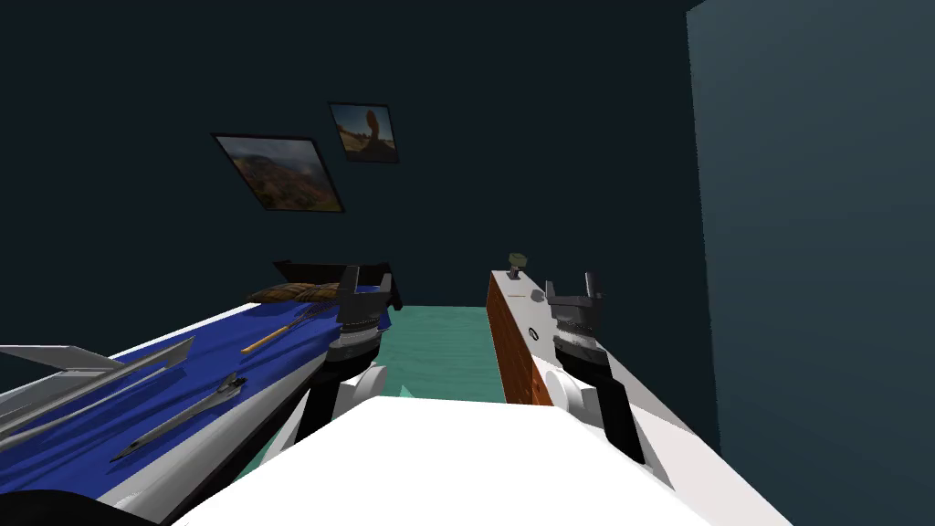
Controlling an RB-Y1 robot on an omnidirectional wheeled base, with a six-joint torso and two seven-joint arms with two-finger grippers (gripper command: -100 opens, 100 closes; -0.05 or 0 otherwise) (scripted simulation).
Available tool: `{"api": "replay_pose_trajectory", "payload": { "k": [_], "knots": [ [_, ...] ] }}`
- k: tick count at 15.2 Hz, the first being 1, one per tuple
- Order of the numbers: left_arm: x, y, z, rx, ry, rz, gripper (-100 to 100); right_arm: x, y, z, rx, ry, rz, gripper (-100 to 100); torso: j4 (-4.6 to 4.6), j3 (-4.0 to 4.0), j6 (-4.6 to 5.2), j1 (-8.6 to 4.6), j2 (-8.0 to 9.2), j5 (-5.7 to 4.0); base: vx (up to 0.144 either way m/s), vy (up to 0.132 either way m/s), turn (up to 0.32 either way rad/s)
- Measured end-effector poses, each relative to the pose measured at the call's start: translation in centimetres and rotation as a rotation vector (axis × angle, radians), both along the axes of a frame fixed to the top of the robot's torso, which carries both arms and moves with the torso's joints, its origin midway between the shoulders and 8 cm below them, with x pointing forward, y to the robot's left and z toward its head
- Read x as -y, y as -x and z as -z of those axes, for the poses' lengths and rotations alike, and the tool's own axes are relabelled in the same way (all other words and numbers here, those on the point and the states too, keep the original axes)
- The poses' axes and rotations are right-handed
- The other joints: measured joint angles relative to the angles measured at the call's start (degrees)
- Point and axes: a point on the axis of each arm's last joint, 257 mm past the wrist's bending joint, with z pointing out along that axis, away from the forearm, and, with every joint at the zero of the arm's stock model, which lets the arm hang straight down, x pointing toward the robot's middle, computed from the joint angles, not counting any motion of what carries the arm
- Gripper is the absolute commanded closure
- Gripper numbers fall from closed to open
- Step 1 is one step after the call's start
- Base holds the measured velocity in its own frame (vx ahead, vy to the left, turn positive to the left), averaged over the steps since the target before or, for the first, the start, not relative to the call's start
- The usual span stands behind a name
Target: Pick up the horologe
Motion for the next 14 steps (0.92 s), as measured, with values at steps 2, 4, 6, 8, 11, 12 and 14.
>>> {"api": "replay_pose_trajectory", "payload": {
  "k": [2, 4, 6, 8, 11, 12, 14],
  "knots": [
    [0.0, 0.0, 0.0, 0.000, 0.000, 0.000, 0, -0.1, -0.3, 0.3, -0.016, 0.014, -0.016, -100, -0.01, -0.02, 0.00, -0.03, -0.04, -0.01, 0.024, -0.004, -0.009],
    [0.0, 0.0, 0.0, 0.000, 0.000, 0.000, 0, 0.0, -0.8, 1.1, -0.051, 0.021, -0.043, -100, -0.03, -0.07, 0.01, -0.06, -0.12, -0.01, 0.045, -0.007, -0.015],
    [0.0, 0.0, 0.0, 0.000, 0.000, 0.000, 0, 0.3, -1.5, 2.4, -0.101, 0.011, -0.072, -100, -0.05, -0.13, 0.00, -0.06, -0.23, -0.02, 0.072, -0.003, -0.019],
    [0.0, 0.0, 0.0, 0.000, 0.000, 0.000, 0, 1.1, -2.4, 4.2, -0.165, -0.020, -0.102, -100, -0.07, -0.18, 0.01, -0.07, -0.32, -0.02, 0.080, -0.011, -0.019],
    [0.0, 0.0, 0.0, 0.000, 0.000, 0.000, 0, 2.2, -3.3, 6.4, -0.231, -0.067, -0.128, -100, -0.07, -0.17, 0.00, -0.07, -0.29, -0.02, 0.059, -0.009, -0.013],
    [0.0, 0.0, 0.0, 0.000, 0.000, 0.000, 0, 2.6, -3.5, 7.0, -0.253, -0.085, -0.135, -100, -0.06, -0.16, 0.01, -0.07, -0.26, -0.02, 0.044, -0.007, -0.013],
    [0.0, 0.0, 0.0, 0.000, 0.000, 0.000, 0, 3.2, -3.9, 8.1, -0.292, -0.120, -0.148, -100, -0.05, -0.13, 0.00, -0.06, -0.23, -0.01, 0.058, -0.009, -0.021]
  ]
}}
